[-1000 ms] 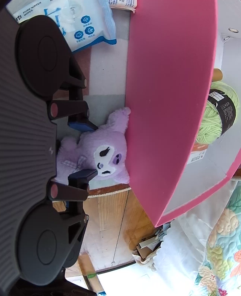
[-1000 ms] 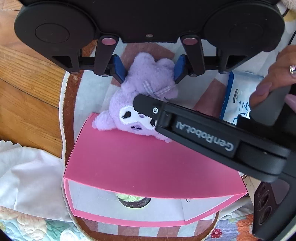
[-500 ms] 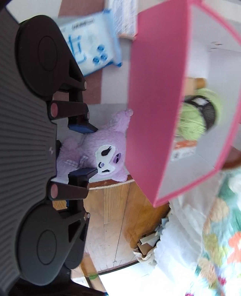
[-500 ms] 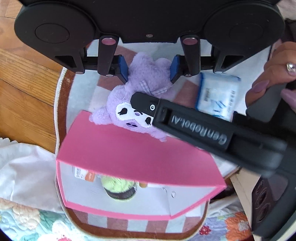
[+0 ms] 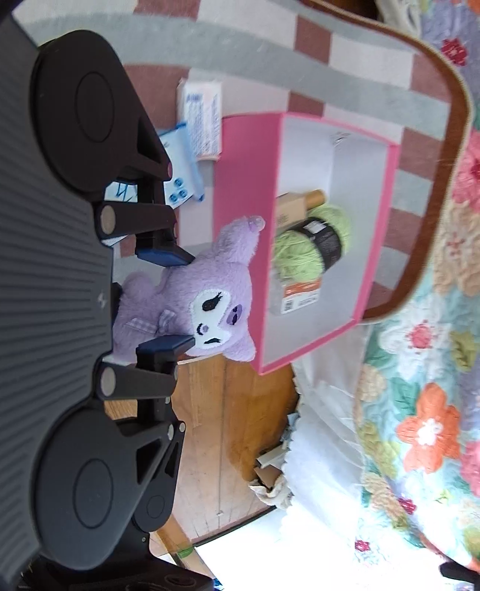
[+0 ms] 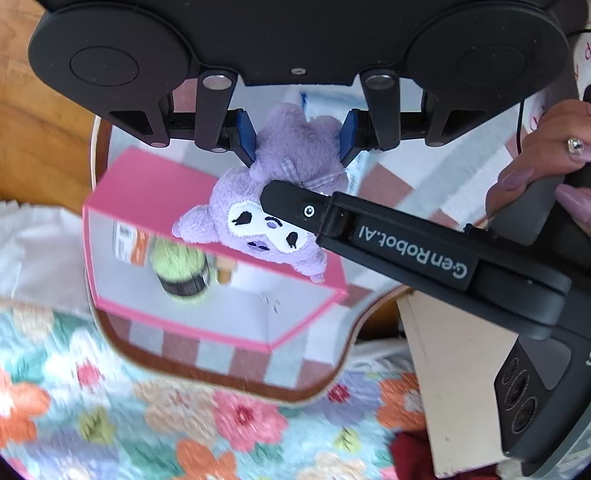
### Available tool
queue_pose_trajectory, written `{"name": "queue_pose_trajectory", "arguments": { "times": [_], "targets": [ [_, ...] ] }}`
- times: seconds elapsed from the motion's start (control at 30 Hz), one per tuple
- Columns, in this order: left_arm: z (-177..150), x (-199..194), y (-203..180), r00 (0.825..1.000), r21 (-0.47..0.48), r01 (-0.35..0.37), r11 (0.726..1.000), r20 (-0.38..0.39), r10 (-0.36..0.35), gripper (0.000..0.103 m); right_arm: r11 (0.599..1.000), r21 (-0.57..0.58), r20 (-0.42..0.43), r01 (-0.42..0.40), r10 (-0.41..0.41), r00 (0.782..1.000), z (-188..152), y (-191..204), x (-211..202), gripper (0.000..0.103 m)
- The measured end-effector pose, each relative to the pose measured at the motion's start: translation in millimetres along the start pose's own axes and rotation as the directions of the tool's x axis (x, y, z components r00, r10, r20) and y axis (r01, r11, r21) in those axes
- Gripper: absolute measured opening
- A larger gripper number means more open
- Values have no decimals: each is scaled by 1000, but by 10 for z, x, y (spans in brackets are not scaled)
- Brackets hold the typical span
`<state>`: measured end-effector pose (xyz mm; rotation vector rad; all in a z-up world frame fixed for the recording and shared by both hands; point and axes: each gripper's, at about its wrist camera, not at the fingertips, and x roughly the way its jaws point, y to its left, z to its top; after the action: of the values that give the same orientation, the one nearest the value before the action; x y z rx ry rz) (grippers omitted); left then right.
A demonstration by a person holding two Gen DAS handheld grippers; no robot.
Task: Organize objects
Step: 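Lift the plush toy into the pink box and open the left tool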
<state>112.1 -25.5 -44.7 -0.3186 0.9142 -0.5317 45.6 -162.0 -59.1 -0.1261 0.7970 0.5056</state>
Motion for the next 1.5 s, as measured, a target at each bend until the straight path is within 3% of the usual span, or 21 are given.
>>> {"name": "queue_pose_trajectory", "arguments": {
  "times": [0.13, 0.37, 0.6, 0.77, 0.97, 1.2, 1.33, 1.5],
  "targets": [
    [230, -240, -19, 1000, 24, -28, 999, 10, 27, 37, 999, -48, 35, -4, 6, 999, 240, 101, -52, 51],
    [811, -377, -38, 989, 88, -146, 985, 18, 145, 38, 995, -95, 90, -19, 28, 996, 748, 121, -12, 51],
    [1358, 40, 331, 975, 48, -216, 975, -34, 218, 38, 993, -53, 92, -105, 110, 990, 1212, -183, 482, 51],
    [1575, 525, 544, 953, 39, -287, 957, -90, 289, 38, 992, -15, 57, -122, 123, 991, 1353, -394, 985, 51],
    [1661, 1056, 796, 932, 2, -330, 944, -158, 326, 38, 990, 59, -24, -129, 131, 991, 1398, -630, 1514, 51],
    [1676, 1411, 913, 914, -4, -361, 933, -201, 353, 38, 991, 86, -93, -101, 108, 990, 1321, -740, 1874, 52],
    [1685, 1416, 923, 919, -11, -365, 931, -164, 359, 43, 994, 87, -110, -65, 74, 991, 1320, -770, 1939, 61],
    [1635, 1178, 752, 920, 104, -358, 928, -132, 370, 50, 987, 151, -123, -52, 71, 990, 1264, -891, 1724, 68]
  ]
}}
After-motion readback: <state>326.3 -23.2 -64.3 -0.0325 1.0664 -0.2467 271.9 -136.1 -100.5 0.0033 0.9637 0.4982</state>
